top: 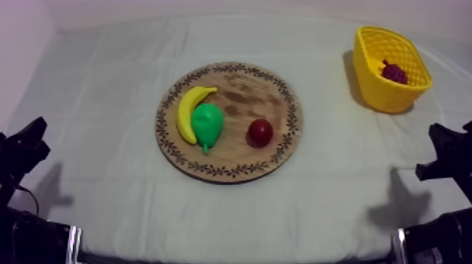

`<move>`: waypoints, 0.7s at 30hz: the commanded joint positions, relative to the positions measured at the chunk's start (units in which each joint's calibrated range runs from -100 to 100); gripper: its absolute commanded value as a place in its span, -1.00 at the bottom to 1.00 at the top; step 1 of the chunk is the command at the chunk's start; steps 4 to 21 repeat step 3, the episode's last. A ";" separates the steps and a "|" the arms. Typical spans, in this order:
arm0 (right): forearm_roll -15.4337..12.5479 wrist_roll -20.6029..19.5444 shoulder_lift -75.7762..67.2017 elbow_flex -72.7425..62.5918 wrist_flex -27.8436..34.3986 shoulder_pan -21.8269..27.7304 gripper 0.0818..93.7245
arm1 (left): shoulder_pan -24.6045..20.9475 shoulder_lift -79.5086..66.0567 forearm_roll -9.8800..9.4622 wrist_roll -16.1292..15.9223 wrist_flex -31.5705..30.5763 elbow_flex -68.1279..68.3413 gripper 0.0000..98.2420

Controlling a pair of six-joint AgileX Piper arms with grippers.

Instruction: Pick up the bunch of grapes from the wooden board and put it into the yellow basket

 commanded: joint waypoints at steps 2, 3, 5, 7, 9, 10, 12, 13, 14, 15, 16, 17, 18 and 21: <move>0.01 0.01 0.00 0.02 0.04 0.02 -0.99 | 0.00 0.00 -0.02 0.00 0.01 -0.02 -1.00; 0.01 0.01 0.00 0.02 0.04 0.01 -0.99 | 0.00 0.00 -0.02 0.00 0.01 -0.02 -1.00; 0.01 0.01 0.00 0.02 0.04 0.01 -0.99 | 0.00 0.00 -0.02 0.00 0.01 -0.02 -1.00; 0.01 0.01 0.00 0.02 0.04 0.01 -0.99 | 0.00 0.00 -0.02 0.00 0.01 -0.02 -1.00; 0.01 0.01 0.00 0.02 0.04 0.01 -0.99 | 0.00 0.00 -0.02 0.00 0.01 -0.02 -1.00; 0.01 0.01 0.00 0.02 0.04 0.01 -0.99 | 0.00 0.00 -0.02 0.00 0.01 -0.02 -1.00; 0.01 0.01 0.00 0.02 0.04 0.01 -0.99 | 0.00 0.00 -0.02 0.00 0.01 -0.02 -1.00; 0.01 0.01 0.00 0.02 0.04 0.01 -0.99 | 0.00 0.00 -0.02 0.00 0.01 -0.02 -1.00; 0.01 0.01 0.00 0.02 0.04 0.01 -0.99 | 0.00 0.00 -0.02 0.00 0.01 -0.02 -1.00; 0.01 0.01 0.00 0.02 0.04 0.01 -0.99 | 0.00 0.00 -0.02 0.00 0.01 -0.02 -1.00; 0.01 0.01 0.00 0.02 0.04 0.01 -0.99 | 0.00 0.00 -0.02 0.00 0.01 -0.02 -1.00; 0.01 0.01 0.00 0.02 0.04 0.01 -0.99 | 0.00 0.00 -0.02 0.00 0.01 -0.02 -1.00; 0.01 0.01 0.00 0.02 0.04 0.01 -0.99 | 0.00 0.00 -0.02 0.00 0.01 -0.02 -1.00; 0.01 0.01 0.00 0.02 0.04 0.01 -0.99 | 0.00 0.00 -0.02 0.00 0.01 -0.02 -1.00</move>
